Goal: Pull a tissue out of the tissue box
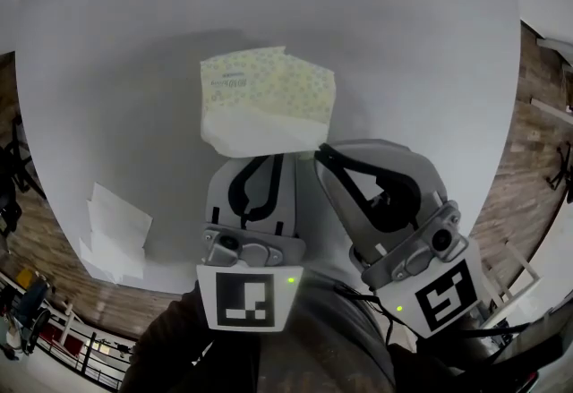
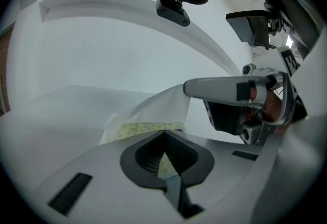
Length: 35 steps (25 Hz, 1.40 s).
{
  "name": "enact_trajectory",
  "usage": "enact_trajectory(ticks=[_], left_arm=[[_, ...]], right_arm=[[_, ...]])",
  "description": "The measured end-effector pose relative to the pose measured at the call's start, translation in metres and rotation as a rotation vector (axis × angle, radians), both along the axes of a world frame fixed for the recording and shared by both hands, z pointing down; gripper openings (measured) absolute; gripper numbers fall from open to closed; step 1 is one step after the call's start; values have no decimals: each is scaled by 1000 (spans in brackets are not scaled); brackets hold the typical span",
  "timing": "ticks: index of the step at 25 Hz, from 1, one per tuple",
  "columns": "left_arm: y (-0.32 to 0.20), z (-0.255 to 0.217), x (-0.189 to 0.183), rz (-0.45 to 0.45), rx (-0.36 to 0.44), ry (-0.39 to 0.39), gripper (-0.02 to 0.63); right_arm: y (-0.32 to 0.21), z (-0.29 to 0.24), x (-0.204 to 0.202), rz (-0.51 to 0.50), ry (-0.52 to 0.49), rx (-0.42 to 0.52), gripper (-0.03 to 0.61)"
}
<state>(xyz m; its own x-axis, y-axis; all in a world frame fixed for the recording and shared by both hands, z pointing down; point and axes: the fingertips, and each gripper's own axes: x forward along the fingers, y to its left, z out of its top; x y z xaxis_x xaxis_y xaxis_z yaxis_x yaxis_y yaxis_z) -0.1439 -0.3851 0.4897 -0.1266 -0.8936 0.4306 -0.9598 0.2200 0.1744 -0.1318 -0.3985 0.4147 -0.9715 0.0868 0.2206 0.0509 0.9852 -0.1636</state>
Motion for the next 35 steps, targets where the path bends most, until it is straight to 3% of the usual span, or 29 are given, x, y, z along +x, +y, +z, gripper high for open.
enact_trajectory(ticks=[9,18,28,32,35], left_arm=[[-3,-9,0,-31,21,-8,-2],[15,-74,28,-22,110,-2,-2],[101,-170,80,-93,212,-48,-2],[151,-195,104,-170,231,-36,-2],[186,-204,108,-229,221,-47,-2]], right_arm=[[6,-49,12,-22,-71,18,2],[29,-116,34,-17,-130,92,2],[107,-180,93,-26,-194,211,2],[140,-177,116,-35,-165,185,2],[161,-171,112,-71,-153,155,2]])
